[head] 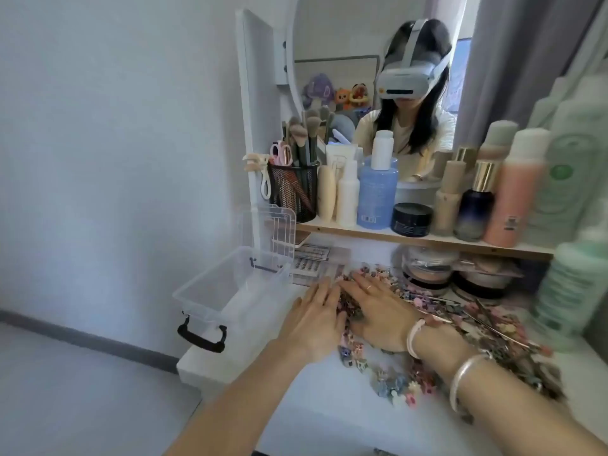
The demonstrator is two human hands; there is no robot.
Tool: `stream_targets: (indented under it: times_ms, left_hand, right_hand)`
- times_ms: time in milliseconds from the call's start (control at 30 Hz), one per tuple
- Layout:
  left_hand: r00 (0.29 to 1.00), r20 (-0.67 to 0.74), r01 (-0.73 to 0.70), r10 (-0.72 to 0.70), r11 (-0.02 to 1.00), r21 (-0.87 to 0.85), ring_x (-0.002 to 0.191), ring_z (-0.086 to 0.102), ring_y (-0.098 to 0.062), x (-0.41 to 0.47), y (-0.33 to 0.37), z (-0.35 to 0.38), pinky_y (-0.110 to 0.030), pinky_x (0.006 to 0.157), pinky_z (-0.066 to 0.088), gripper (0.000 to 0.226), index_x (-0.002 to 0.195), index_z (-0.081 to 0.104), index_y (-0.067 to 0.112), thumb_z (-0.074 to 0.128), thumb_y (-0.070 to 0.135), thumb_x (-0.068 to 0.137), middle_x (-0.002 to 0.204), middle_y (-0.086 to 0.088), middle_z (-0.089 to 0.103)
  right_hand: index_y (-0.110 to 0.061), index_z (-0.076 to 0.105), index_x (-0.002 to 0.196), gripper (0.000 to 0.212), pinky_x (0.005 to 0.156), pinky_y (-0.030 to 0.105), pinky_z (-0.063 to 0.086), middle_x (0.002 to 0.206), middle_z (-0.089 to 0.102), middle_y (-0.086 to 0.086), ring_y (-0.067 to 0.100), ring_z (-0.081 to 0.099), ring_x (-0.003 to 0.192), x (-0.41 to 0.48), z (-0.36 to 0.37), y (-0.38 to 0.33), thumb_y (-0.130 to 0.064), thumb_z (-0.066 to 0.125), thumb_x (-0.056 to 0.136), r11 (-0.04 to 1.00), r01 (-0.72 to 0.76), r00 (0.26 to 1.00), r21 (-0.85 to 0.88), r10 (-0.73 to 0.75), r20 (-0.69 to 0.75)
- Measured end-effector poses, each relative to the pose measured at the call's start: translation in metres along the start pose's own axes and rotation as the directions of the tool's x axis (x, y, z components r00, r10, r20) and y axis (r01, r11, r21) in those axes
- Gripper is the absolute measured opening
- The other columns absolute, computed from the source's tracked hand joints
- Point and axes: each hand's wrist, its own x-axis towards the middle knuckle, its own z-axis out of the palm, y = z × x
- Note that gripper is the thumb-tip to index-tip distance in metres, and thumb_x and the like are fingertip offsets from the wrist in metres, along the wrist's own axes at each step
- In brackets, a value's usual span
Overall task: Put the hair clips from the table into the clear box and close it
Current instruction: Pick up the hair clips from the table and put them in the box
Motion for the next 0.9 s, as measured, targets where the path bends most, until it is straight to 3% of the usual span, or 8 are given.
stream_targets:
  times_ms: [100,267,400,533,733,900]
  left_hand:
    - [1.000,0.014,0.012,-0.012,1.000,-0.006,0.146,0.010,-0.020,0.007,-0.002,0.001,-0.039,0.118,0.018,0.052,0.147,0.013,0.014,0.024,0.029,0.099,0.157,-0.003,0.013]
    - [0.999,0.032,-0.004,0.004,1.000,0.011,0.130,0.038,-0.025,-0.006,0.001,-0.010,-0.038,0.104,0.038,0.042,0.136,0.036,0.014,0.031,0.028,0.097,0.142,-0.005,0.039]
    - [0.998,0.047,-0.040,0.038,0.998,0.047,0.125,0.042,-0.027,-0.026,0.009,-0.014,-0.038,0.095,0.043,0.041,0.135,0.037,0.014,0.032,0.025,0.097,0.138,-0.006,0.041]
    - [0.999,-0.022,-0.034,0.034,0.999,0.030,0.126,0.041,-0.025,-0.039,0.011,-0.017,-0.037,0.094,0.044,0.040,0.135,0.035,0.010,0.033,0.021,0.097,0.139,-0.005,0.038]
    - [0.985,-0.166,-0.051,0.052,0.999,0.015,0.121,0.046,-0.025,-0.047,0.008,-0.043,-0.038,0.094,0.045,0.039,0.134,0.037,0.009,0.037,0.011,0.095,0.136,-0.006,0.040]
    - [0.963,-0.264,-0.058,0.055,0.998,-0.006,0.121,0.047,-0.024,-0.056,0.004,-0.067,-0.037,0.098,0.044,0.042,0.136,0.036,0.008,0.039,0.008,0.094,0.138,-0.005,0.038]
  right_hand:
    - [-0.018,0.009,0.147,0.067,0.118,0.028,0.005,0.158,0.008,0.004,0.021,0.006,0.145,0.011,0.000,-0.002,-0.019,0.042,0.089,0.999,0.026,0.999,0.026,-0.027,0.035]
    - [-0.021,0.033,0.139,0.052,0.108,0.034,0.033,0.141,0.042,0.007,0.027,0.037,0.129,0.006,-0.004,-0.003,-0.021,0.048,0.088,1.000,0.001,1.000,0.006,-0.001,0.030]
    - [-0.019,0.044,0.129,0.041,0.098,0.033,0.038,0.131,0.049,0.007,0.026,0.044,0.122,-0.011,-0.006,-0.009,-0.019,0.051,0.089,0.998,-0.023,1.000,-0.053,0.023,-0.002]
    - [-0.019,0.057,0.115,0.028,0.092,0.035,0.047,0.125,0.057,0.007,0.026,0.054,0.114,-0.026,-0.007,-0.013,-0.013,0.051,0.089,0.992,-0.073,0.996,-0.104,0.067,-0.063]
    - [-0.020,0.062,0.111,0.032,0.088,0.030,0.045,0.122,0.061,0.005,0.025,0.057,0.111,-0.031,-0.011,-0.016,-0.004,0.046,0.089,0.981,-0.123,0.988,-0.151,0.107,-0.111]
    - [-0.022,0.067,0.105,0.029,0.091,0.035,0.049,0.115,0.066,0.005,0.027,0.060,0.107,-0.031,-0.026,-0.023,-0.008,0.049,0.089,0.983,-0.152,0.963,-0.103,0.124,-0.240]
